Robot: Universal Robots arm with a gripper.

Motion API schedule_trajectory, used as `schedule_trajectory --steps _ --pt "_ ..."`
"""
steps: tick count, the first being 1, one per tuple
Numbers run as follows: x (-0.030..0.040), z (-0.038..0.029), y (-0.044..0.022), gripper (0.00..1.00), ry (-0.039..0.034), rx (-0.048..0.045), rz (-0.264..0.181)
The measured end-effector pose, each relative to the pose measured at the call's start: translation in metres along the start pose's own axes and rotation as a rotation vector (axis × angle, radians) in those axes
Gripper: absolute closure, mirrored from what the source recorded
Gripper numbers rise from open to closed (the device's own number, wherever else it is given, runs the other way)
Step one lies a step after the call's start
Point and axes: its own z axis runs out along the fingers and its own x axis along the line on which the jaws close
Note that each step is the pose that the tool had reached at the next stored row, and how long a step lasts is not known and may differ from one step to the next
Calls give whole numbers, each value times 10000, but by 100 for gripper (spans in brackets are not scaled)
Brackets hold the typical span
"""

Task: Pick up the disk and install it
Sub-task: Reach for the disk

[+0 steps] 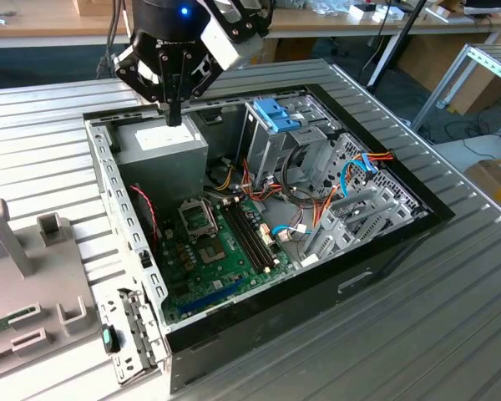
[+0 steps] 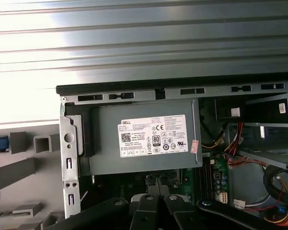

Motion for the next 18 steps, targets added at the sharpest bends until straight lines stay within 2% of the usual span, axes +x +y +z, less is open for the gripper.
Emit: schedule_trajectory --steps 1,12,15,16,18 --pt "39 -1 -3 89 -2 -1 -1" --pt "224 -6 -17 89 -10 -2 -1" --pt "323 -9 -24 89 -14 -1 -1" --pt "385 -11 -29 89 -18 -2 -1" --pt "457 -12 -34 89 -20 -3 -1"
